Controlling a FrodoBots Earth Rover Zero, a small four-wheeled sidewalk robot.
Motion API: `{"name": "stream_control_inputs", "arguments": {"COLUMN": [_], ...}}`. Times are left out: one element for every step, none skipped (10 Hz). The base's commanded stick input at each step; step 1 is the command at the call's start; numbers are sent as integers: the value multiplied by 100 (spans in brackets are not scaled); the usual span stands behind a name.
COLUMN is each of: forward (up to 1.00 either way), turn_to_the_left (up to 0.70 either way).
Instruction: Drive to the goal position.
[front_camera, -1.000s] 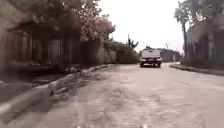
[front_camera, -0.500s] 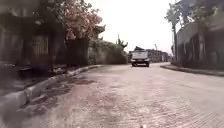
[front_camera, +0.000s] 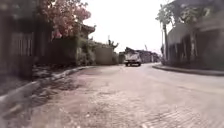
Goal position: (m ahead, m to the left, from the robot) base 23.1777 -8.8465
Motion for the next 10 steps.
{"name": "stream_control_inputs", "arguments": {"forward": [100,100,100,100,100,100,100,100,100,100], "turn_to_the_left": [-37,-37,-37,-37,-37,-37,-36,-36,-36,-36]}}
